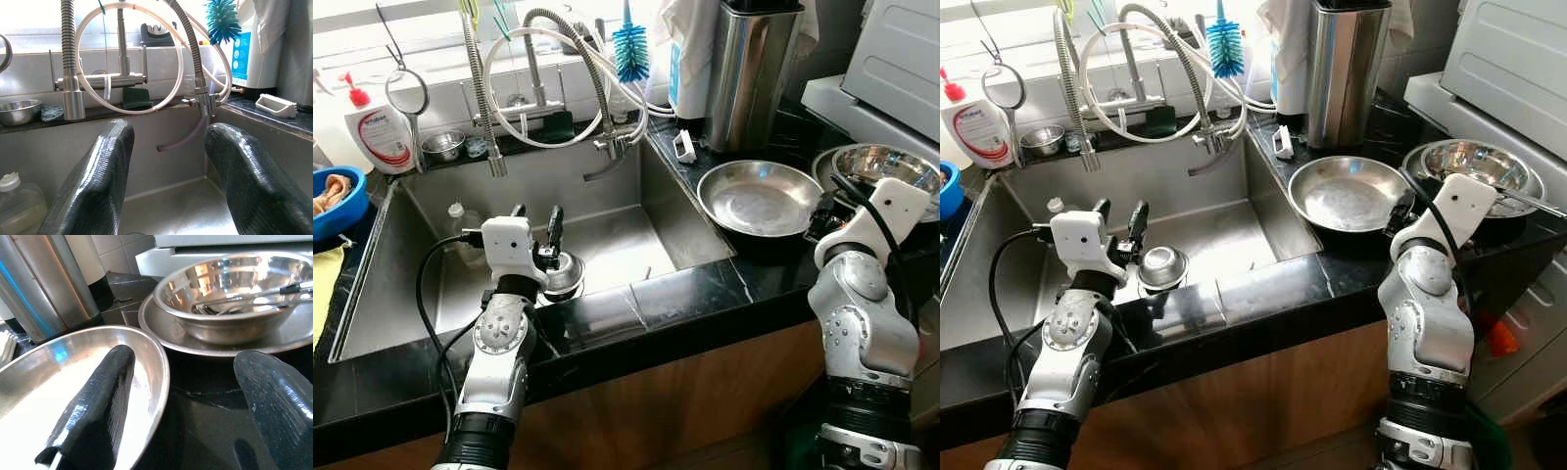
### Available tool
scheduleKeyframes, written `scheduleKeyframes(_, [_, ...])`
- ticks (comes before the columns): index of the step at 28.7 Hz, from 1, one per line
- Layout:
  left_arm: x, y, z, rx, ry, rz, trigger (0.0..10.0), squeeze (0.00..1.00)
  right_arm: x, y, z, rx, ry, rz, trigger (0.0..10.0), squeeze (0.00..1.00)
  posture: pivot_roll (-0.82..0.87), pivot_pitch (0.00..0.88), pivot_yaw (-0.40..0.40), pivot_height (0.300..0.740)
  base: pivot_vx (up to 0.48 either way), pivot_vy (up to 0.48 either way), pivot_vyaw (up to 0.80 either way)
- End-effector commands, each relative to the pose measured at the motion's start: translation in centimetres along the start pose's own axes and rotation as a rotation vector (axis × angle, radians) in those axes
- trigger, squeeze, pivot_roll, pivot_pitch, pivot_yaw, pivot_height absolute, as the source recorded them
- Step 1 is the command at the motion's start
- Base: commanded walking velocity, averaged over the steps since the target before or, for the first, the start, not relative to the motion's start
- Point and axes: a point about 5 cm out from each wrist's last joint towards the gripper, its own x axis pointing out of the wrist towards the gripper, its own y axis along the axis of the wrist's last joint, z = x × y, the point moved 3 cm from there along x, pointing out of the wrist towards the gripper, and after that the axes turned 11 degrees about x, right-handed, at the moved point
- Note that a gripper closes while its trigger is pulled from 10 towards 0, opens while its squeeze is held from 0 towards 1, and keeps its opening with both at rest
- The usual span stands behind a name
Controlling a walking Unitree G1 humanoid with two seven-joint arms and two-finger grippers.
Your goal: Kitchen organization
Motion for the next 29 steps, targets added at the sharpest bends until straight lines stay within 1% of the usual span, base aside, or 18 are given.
scheduleKeyframes(1, [0.0, 0.1, -0.2, 0.009, -0.001, 0.006, 10.0, 0.0, 0.1, 0.4, -0.6, -0.011, 0.021, 0.0, 10.0, 0.0, -0.17, 0.0, 0.07, 0.74, 0.0, 0.0, 0.0])
scheduleKeyframes(5, [-0.1, 0.1, -0.2, 0.011, 0.001, 0.005, 10.0, 0.0, 0.3, 0.3, -1.2, -0.038, 0.062, -0.013, 10.0, 0.0, -0.17, 0.0, 0.07, 0.74, 0.0, 0.0, 0.0])
scheduleKeyframes(8, [-0.1, 0.1, -0.3, 0.013, 0.002, 0.003, 10.0, 0.0, 0.2, 0.3, -1.5, -0.051, 0.072, -0.015, 10.0, 0.0, -0.17, 0.0, 0.069, 0.74, 0.0, 0.0, 0.0])
scheduleKeyframes(11, [-0.1, 0.1, -0.3, 0.016, 0.003, 0.003, 10.0, 0.0, 0.3, -0.6, -1.8, -0.05, 0.088, -0.057, 10.0, 0.0, -0.17, 0.0, 0.068, 0.74, 0.0, 0.0, 0.0])
scheduleKeyframes(12, [-0.1, 0.1, -0.3, 0.016, 0.003, 0.003, 10.0, 0.0, 0.3, -0.6, -1.8, -0.05, 0.088, -0.057, 10.0, 0.0, -0.17, 0.0, 0.068, 0.74, 0.0, 0.0, 0.0])
scheduleKeyframes(13, [-0.1, 0.1, -0.4, 0.018, 0.005, 0.004, 10.0, 0.0, 0.4, -1.0, -1.9, -0.03, 0.095, -0.084, 10.0, 0.0, -0.16, 0.0, 0.067, 0.74, 0.0, 0.0, 0.0])
scheduleKeyframes(16, [-0.1, 0.1, -0.6, 0.02, 0.008, 0.003, 10.0, 0.0, 0.5, -1.4, -2.1, -0.01, 0.099, -0.107, 10.0, 0.0, -0.16, 0.0, 0.067, 0.74, 0.0, 0.0, 0.0])
scheduleKeyframes(17, [-0.2, 0.1, -0.7, 0.026, 0.007, 0.004, 10.0, 0.0, 0.5, -1.8, -2.1, 0.023, 0.097, -0.131, 10.0, 0.0, -0.16, 0.0, 0.067, 0.74, 0.0, 0.0, 0.0])
scheduleKeyframes(19, [-0.2, 0.1, -0.8, 0.029, 0.007, 0.004, 10.0, 0.0, 0.6, -2.0, -2.2, 0.05, 0.093, -0.147, 10.0, 0.0, -0.16, 0.0, 0.067, 0.74, 0.0, 0.0, 0.0])
scheduleKeyframes(26, [-0.1, 0.1, -1.1, 0.039, 0.013, 0.004, 10.0, 0.0, 0.7, -1.7, -2.2, 0.061, 0.088, -0.142, 10.0, 0.0, -0.16, 0.0, 0.067, 0.74, 0.0, 0.0, 0.0])
scheduleKeyframes(29, [-0.1, 0.1, -1.1, 0.047, 0.008, 0.006, 10.0, 0.0, 0.8, -2.1, -1.9, 0.092, 0.069, -0.163, 10.0, 0.0, -0.16, 0.0, 0.066, 0.74, 0.0, 0.0, 0.0])
